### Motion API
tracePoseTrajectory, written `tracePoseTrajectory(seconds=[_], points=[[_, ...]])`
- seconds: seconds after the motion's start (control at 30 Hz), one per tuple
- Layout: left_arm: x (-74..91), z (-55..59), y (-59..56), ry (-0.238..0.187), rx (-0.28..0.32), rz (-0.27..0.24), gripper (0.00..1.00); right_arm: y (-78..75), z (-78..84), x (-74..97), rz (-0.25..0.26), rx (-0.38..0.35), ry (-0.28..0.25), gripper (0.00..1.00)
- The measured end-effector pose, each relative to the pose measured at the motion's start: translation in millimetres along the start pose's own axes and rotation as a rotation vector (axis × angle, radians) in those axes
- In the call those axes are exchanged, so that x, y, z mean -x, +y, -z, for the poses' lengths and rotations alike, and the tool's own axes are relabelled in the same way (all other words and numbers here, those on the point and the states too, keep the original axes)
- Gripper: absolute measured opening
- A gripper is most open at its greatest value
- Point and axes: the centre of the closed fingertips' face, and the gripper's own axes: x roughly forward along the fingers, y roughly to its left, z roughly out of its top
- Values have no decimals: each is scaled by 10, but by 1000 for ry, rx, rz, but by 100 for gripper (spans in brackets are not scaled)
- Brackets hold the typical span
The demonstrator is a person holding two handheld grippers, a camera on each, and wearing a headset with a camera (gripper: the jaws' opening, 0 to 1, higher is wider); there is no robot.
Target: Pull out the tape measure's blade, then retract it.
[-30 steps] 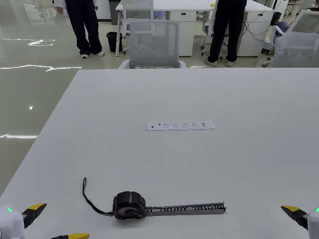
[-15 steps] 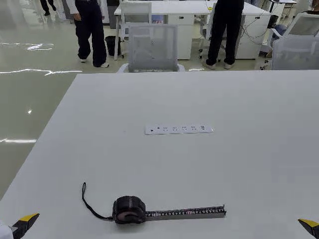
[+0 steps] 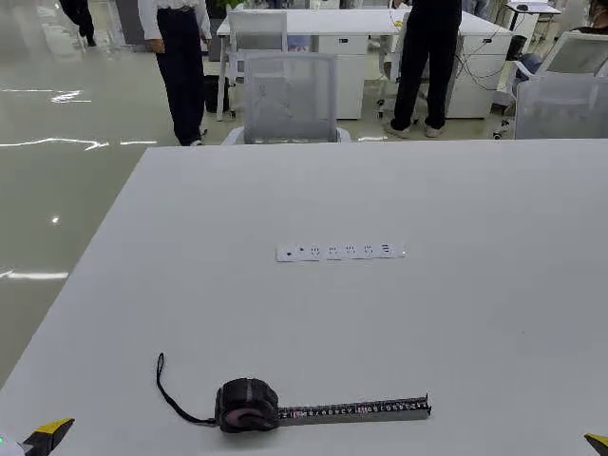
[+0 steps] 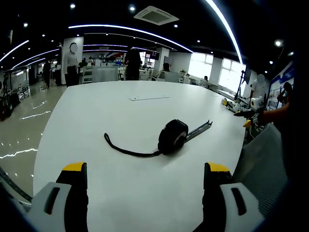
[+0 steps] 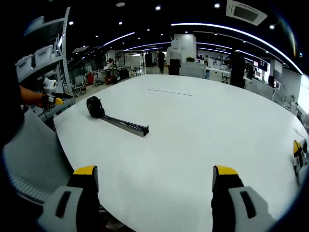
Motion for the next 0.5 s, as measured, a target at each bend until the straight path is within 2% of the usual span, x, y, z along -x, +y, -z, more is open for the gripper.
tracePoseTrajectory(seconds=[0.2, 0.27, 0.4, 0.5], points=[[-8, -43, -7, -2, 1, -11, 99, -39, 15, 15, 6, 5, -5, 100], [-12, -42, -12, -3, 8, -14, 99, 4, -10, 30, 6, 5, -3, 100], [-57, -32, -38, -2, 39, -33, 99, -24, -19, -3, -7, 26, -6, 99], [-92, -51, -90, -2, 16, -54, 99, -8, -48, -57, -16, 30, -4, 99]])
